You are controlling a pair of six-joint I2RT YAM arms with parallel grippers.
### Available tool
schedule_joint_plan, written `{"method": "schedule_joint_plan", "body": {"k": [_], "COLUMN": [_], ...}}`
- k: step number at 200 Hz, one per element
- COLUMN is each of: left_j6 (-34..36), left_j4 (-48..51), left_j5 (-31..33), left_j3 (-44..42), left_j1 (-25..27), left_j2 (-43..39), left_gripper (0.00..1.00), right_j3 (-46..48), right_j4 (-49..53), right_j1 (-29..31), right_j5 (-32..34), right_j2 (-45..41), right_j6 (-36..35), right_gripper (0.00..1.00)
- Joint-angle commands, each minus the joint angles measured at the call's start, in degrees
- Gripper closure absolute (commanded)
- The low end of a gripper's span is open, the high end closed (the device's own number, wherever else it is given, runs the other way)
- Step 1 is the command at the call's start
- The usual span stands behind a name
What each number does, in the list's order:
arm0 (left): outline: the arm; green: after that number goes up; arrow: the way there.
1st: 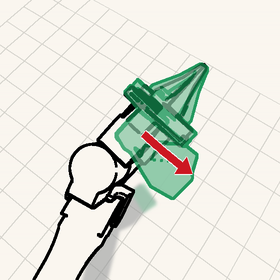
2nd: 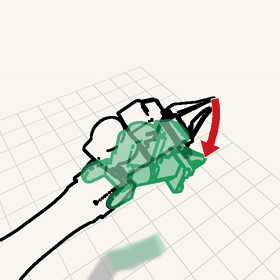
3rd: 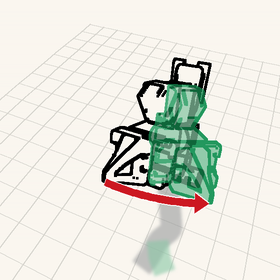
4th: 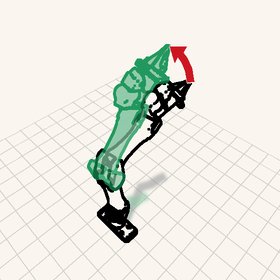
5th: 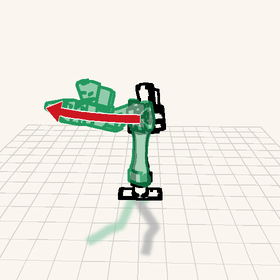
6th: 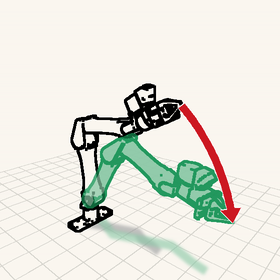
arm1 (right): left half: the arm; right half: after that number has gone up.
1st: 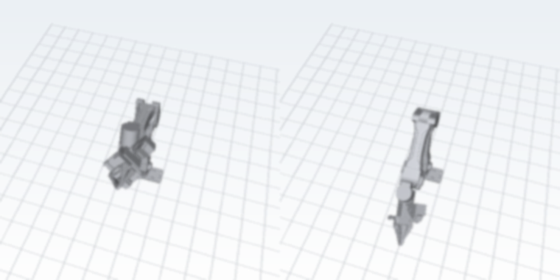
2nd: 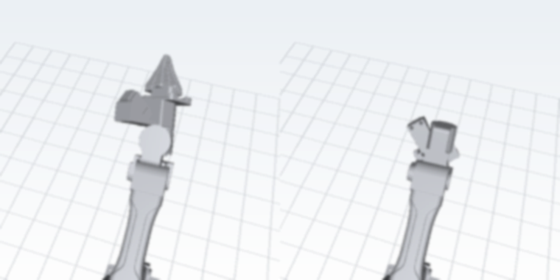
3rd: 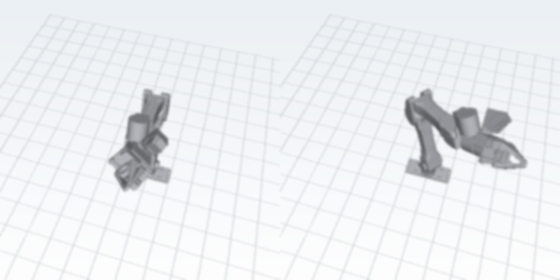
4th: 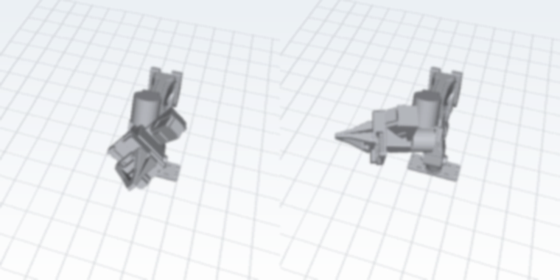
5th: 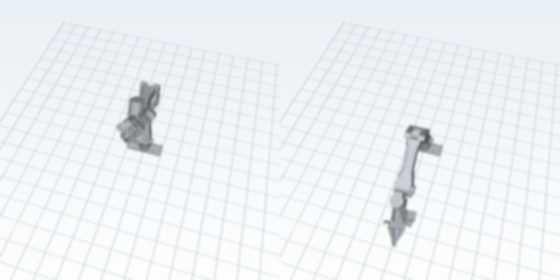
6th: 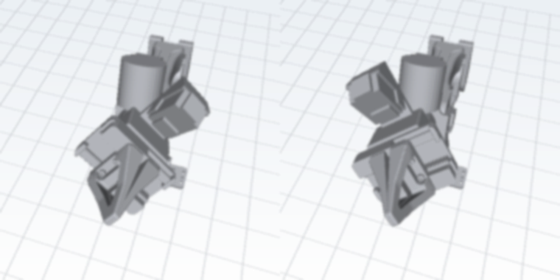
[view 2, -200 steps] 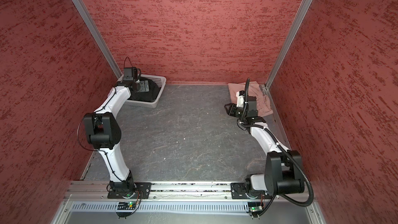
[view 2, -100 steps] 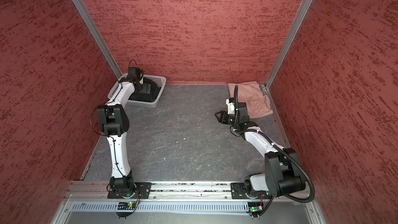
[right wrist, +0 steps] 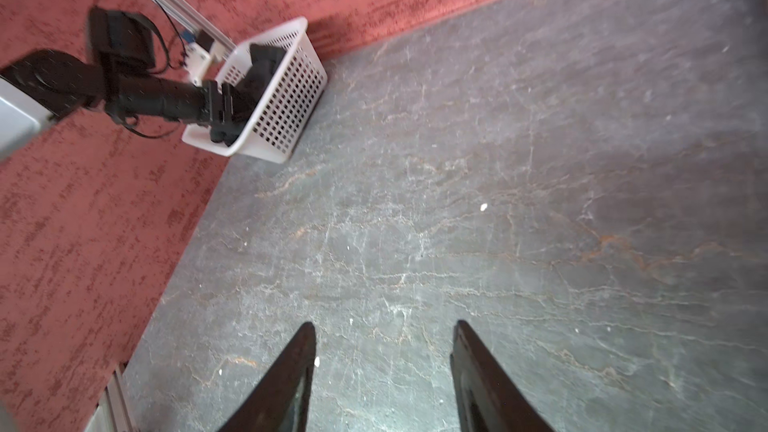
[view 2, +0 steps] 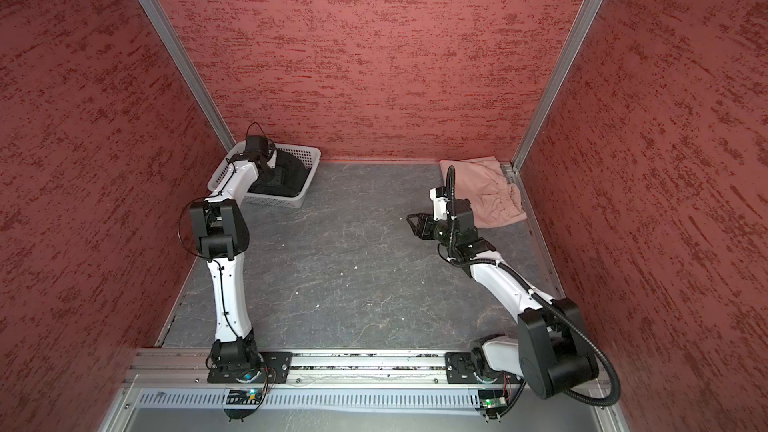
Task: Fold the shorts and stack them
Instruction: 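Grasp the dark shorts in the basket with the left gripper while the right withdraws, then lift the dark shorts out with the left gripper onto the table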
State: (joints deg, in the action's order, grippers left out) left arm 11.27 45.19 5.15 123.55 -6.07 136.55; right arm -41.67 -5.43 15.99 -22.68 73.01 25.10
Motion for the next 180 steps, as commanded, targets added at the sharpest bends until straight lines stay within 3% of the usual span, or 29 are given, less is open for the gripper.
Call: {"method": "schedule_joint_plan", "body": {"k": [1,7,54,120,148,180], "left_j6": [0.6,0.6,-1.5,-4.9,-3.5,-3.1], "left_j4": [0.9,0.8,0.0,-3.5,-6.6,-6.1], "left_j5": [-3.3,-3.4,-3.5,-9.9,-8.9,-11.5], "left_j3": [-0.5,-0.7,0.9,-0.2,-3.2,-0.2], "left_j1": [0.0,-0.1,-0.5,-0.3,2.7,7.2], "left_j2": [3.8,3.8,-0.6,-16.2,-24.2,-30.9], "left_gripper": [0.9,1.0,1.0,1.0,1.0,1.0], "right_j3": [1.1,1.3,2.7,3.8,4.3,4.7], "right_j4": [-2.5,-2.6,-5.9,-10.7,-12.6,-15.0], "right_j1": [0.2,0.2,0.3,0.3,0.3,0.2], "right_j5": [2.3,2.5,1.5,-0.7,-1.3,-2.4], "right_j2": [-1.2,-1.3,-0.6,0.9,1.8,3.1], "right_j6": [0.9,1.1,1.6,1.8,1.8,2.2], "right_gripper": [0.46,0.46,0.45,0.45,0.45,0.45]}}
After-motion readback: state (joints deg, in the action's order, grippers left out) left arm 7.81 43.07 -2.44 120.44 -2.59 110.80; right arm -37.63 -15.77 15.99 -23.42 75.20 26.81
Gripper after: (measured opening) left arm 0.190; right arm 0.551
